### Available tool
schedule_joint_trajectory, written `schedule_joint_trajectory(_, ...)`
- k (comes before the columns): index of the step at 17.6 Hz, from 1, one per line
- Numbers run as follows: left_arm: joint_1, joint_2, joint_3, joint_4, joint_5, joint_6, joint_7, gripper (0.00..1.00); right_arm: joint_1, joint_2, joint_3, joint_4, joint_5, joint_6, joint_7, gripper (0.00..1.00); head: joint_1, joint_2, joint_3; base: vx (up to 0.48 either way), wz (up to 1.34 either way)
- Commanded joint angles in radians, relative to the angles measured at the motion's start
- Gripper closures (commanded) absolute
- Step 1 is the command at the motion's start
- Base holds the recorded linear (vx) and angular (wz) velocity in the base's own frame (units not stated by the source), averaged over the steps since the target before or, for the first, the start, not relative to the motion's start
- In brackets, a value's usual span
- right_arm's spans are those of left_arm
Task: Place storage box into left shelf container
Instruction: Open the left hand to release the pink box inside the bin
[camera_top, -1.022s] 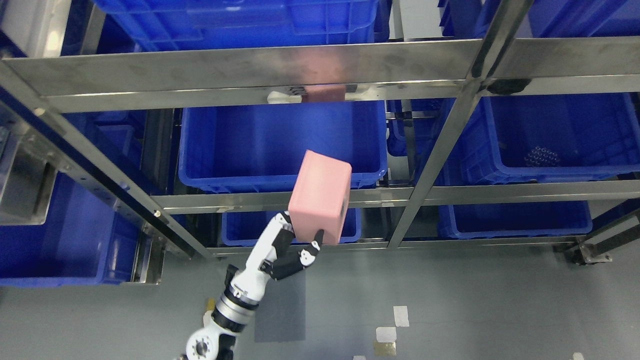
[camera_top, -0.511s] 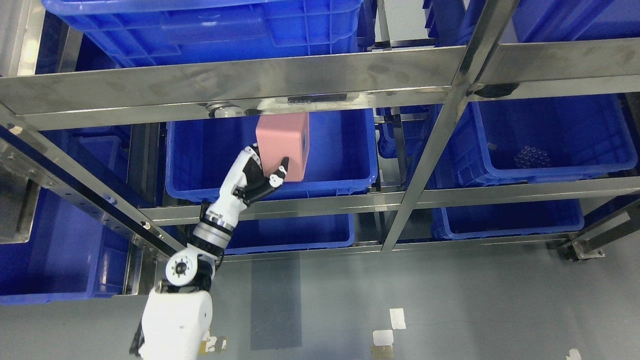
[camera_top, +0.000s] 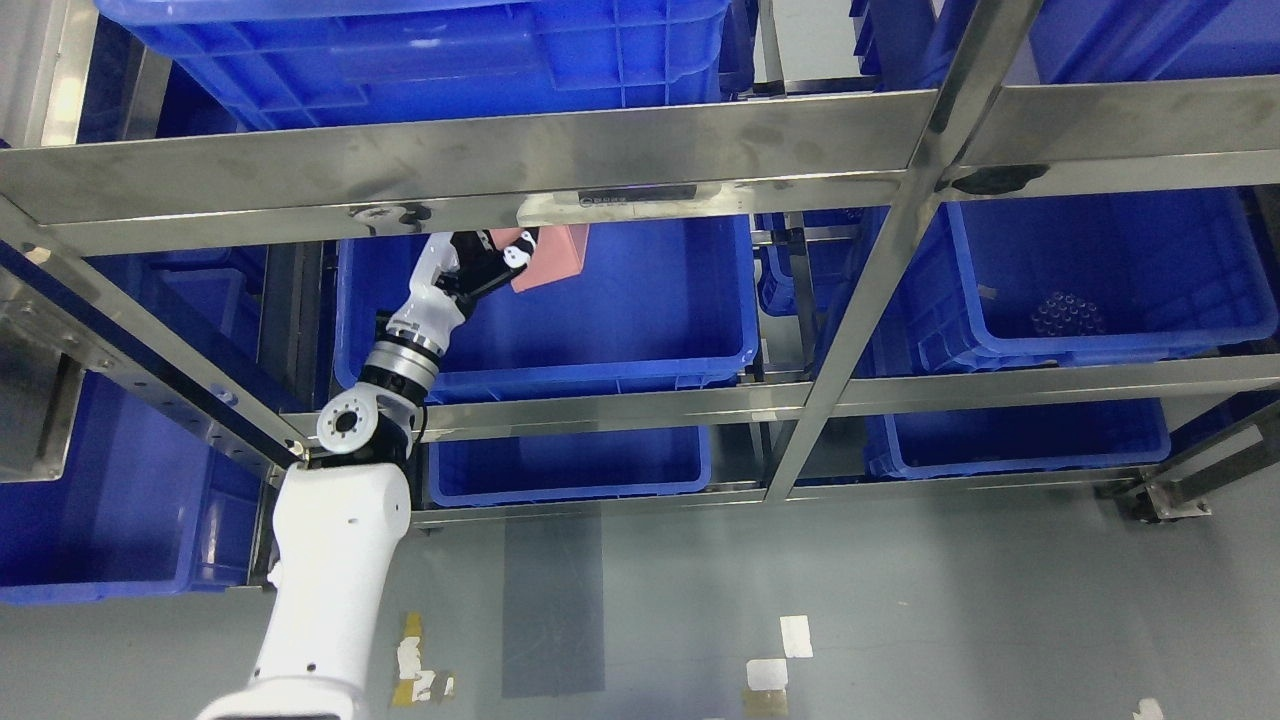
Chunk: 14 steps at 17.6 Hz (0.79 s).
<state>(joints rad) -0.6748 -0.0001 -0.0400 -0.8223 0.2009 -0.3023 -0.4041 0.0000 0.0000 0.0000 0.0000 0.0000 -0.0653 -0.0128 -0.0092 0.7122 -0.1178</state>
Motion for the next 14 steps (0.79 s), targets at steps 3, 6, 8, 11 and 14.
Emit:
schedule_joint_trajectory(3,-0.118,0.018,-0.038,0.368,-0.020,0.008,0.037,0.28,-0.006,-0.017,-0.003,-0.017,-0.002,0.001,-0.001,0.00,0.0000,0.000,0.000,0.000,0.00)
schedule_joint_trajectory(6,-0.118,0.018,-0.079,0.364,-0.018,0.046,0.036,0.01,-0.006,-0.017,-0.003,-0.017,-0.002,0.001,0.001,0.00,0.0000,0.000,0.000,0.000,0.00)
schedule_joint_trajectory(8,-0.127,0.018,-0.063,0.354,0.011,0.060,0.039,0.00,-0.006,-0.017,-0.003,-0.017,-0.002,0.001,-0.001,0.00,0.0000,0.000,0.000,0.000,0.00)
schedule_joint_trajectory(11,-0.134,0.018,-0.067,0.347,0.130,0.075,0.041,0.00,-0.006,-0.017,-0.003,-0.017,-0.002,0.001,-0.001,0.00,0.0000,0.000,0.000,0.000,0.00)
schedule_joint_trajectory(14,-0.170,0.018,-0.142,0.289,-0.057,0.126,0.015,0.00,-0.006,-0.017,-0.003,-0.017,-0.002,0.001,0.001,0.00,0.0000,0.000,0.000,0.000,0.00)
